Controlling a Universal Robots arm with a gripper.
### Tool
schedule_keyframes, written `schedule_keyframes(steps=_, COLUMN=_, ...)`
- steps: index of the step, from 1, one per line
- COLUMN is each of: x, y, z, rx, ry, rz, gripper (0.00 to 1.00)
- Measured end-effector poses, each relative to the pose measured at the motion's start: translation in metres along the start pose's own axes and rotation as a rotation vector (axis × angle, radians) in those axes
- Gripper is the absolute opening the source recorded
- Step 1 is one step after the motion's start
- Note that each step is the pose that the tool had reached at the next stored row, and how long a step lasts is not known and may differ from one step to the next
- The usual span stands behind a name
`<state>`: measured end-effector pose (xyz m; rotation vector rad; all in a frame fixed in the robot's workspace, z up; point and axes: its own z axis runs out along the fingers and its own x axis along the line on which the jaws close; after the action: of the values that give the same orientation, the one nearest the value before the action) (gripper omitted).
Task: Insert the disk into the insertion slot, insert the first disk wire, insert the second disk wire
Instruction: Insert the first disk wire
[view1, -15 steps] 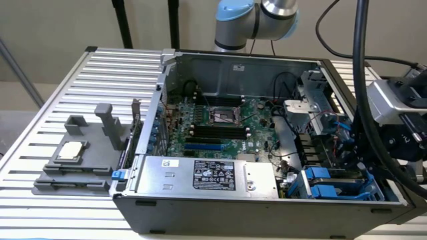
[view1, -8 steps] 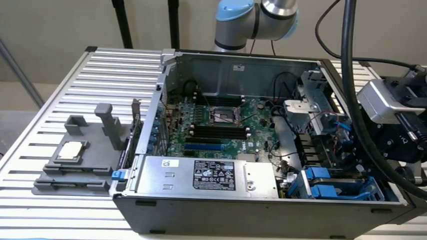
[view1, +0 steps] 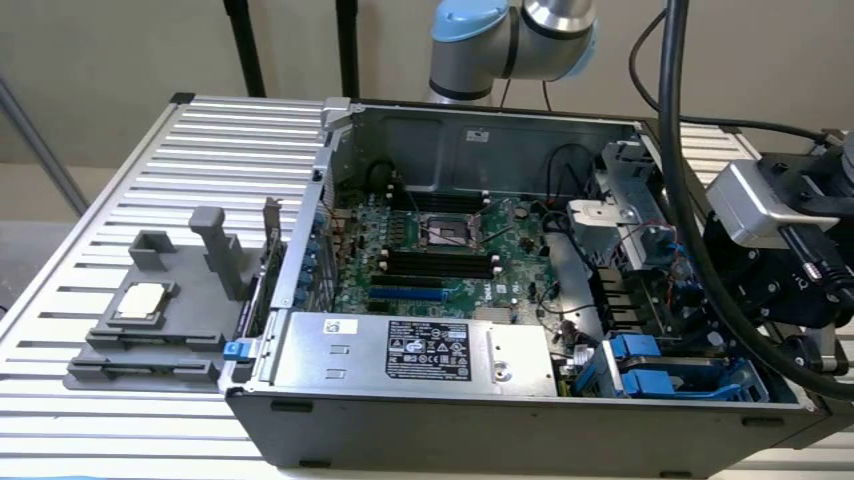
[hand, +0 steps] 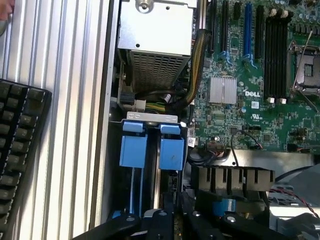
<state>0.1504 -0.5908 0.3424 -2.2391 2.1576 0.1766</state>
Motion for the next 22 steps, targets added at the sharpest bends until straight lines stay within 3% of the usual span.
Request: schedule_keyframes(steps=22, x=0.0002, y=-0.0028, z=0.0036, rx=0.0047, ry=-0.0012, rz=0.047, gripper=0.16)
